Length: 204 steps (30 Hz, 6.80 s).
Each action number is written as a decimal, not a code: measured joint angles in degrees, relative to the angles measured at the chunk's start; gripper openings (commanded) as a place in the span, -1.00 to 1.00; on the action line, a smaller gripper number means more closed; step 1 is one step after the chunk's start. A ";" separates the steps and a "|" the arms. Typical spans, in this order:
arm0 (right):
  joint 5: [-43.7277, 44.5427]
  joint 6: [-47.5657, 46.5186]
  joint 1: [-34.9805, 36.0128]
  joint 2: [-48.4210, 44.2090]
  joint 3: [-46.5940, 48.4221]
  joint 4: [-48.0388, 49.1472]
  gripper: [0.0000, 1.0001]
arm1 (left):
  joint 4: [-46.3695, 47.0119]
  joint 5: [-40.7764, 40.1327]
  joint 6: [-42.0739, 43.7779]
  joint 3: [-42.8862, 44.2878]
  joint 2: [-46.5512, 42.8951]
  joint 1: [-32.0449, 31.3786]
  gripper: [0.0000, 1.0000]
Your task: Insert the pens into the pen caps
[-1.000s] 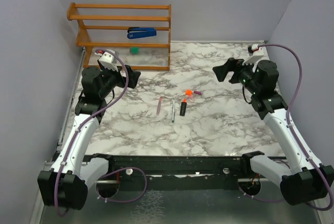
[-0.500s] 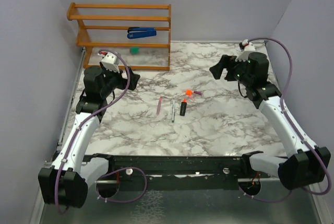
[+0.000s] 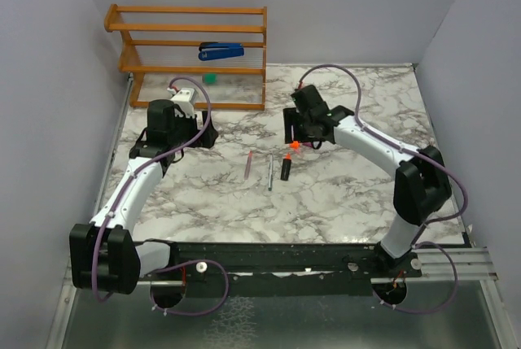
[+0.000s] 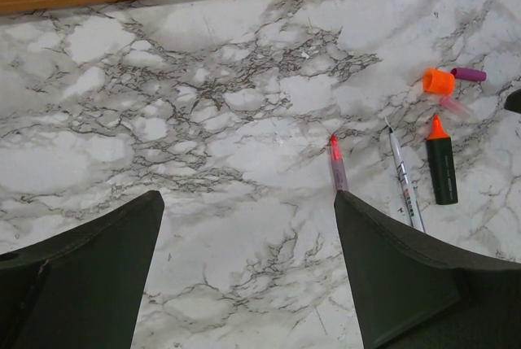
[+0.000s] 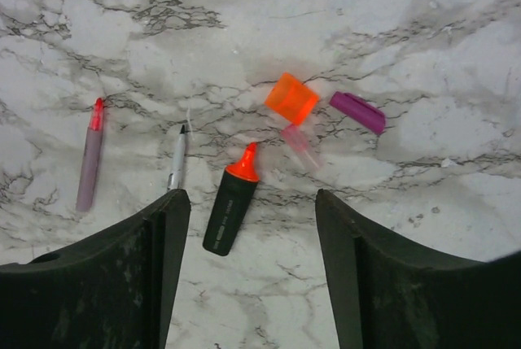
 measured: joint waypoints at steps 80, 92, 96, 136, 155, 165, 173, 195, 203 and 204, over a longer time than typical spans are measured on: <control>15.61 8.74 9.33 -11.85 -2.36 5.35 -0.99 | 36.54 6.95 -19.43 -11.13 7.56 -29.68 0.65; 15.61 8.76 10.78 -12.66 -2.29 4.59 -0.99 | 48.48 5.49 -21.64 -9.22 16.13 -31.63 0.67; 15.61 8.76 11.32 -12.66 -2.29 4.57 -0.99 | 51.28 5.86 -22.36 -7.91 18.18 -32.09 -0.08; 0.20 64.35 -2.19 3.21 -1.22 12.17 0.46 | 12.44 -20.57 -6.60 -10.34 -11.30 -27.76 -1.00; -1.75 84.96 -2.19 8.92 -4.02 6.67 0.35 | 9.79 -20.52 -6.01 -10.32 -11.72 -27.76 -1.00; -1.90 88.78 -2.75 11.32 -3.26 4.35 0.25 | 9.20 -20.55 -5.01 -10.19 -11.72 -27.76 -1.00; -1.79 90.31 -4.57 12.55 -2.93 2.82 0.23 | 9.01 -20.55 -4.68 -9.66 -11.63 -27.76 -1.00; -2.49 90.33 -7.30 15.63 -1.77 2.93 0.18 | 8.31 -20.57 -3.82 -9.25 -10.51 -27.76 -1.00; -3.08 90.33 -7.30 15.85 -1.66 2.93 0.13 | 7.82 -20.57 -3.72 -9.22 -10.40 -27.76 -1.00; -3.30 90.31 -7.30 15.98 -1.53 2.95 0.12 | 7.76 -20.57 -3.65 -9.22 -10.36 -27.76 -1.00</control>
